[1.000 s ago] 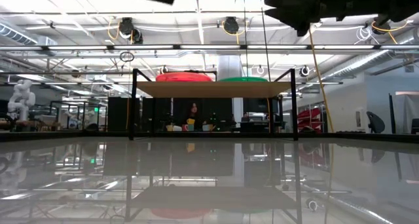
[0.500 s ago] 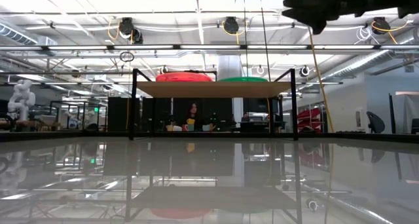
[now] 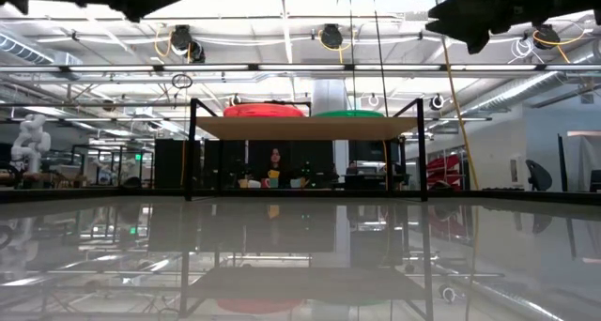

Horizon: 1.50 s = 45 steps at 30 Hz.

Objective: Place and stack plates onto a shelf
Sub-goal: Return to Home Position

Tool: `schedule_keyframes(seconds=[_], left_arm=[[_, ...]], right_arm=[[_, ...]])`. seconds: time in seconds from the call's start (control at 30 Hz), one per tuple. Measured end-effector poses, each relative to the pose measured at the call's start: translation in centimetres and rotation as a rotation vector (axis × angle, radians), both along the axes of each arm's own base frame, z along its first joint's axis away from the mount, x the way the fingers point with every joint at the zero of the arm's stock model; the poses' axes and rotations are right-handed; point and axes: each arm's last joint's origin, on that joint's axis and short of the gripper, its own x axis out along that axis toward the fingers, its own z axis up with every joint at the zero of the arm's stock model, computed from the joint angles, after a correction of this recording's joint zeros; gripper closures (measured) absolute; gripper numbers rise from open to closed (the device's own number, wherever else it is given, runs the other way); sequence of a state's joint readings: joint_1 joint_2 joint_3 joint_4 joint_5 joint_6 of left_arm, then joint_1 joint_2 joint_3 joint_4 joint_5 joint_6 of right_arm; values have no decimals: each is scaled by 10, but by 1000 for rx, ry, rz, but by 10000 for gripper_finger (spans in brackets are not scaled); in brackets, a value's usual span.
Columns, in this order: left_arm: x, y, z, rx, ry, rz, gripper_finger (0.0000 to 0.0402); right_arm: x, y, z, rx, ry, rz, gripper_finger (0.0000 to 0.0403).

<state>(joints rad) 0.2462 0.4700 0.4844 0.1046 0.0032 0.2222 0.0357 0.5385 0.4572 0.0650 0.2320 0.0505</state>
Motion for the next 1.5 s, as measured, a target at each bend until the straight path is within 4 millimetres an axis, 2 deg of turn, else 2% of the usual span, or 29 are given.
schedule_keyframes(seconds=[0.17,0.47,0.6,0.8,0.9,1.0,1.17,1.33,1.5], left_arm=[[-6,-1,-25,-49,-59,-5,167],[-4,-1,-81,-141,-148,-26,167],[-5,-1,-107,-153,-155,-20,167],[-3,-1,-118,-194,-53,-14,174],[-3,0,-122,-202,-3,-8,212],[-3,0,-126,-195,36,-4,279],[-2,-2,-129,-179,72,-40,386],[-2,-2,-129,-165,78,-66,394],[-2,-2,-130,-154,92,-65,395]], right_arm=[[-6,0,-20,2,-4,0,241],[-19,-1,-79,48,-101,-3,241],[-22,-1,-72,47,-226,-3,241],[-22,-1,-76,59,-196,-1,241],[-22,-1,-77,51,-180,-2,241],[-21,-1,-82,48,-134,-4,250],[-21,-1,-88,54,-64,-6,296],[-21,-1,-91,34,-33,-8,383],[-21,-1,-91,17,-30,-8,397]])
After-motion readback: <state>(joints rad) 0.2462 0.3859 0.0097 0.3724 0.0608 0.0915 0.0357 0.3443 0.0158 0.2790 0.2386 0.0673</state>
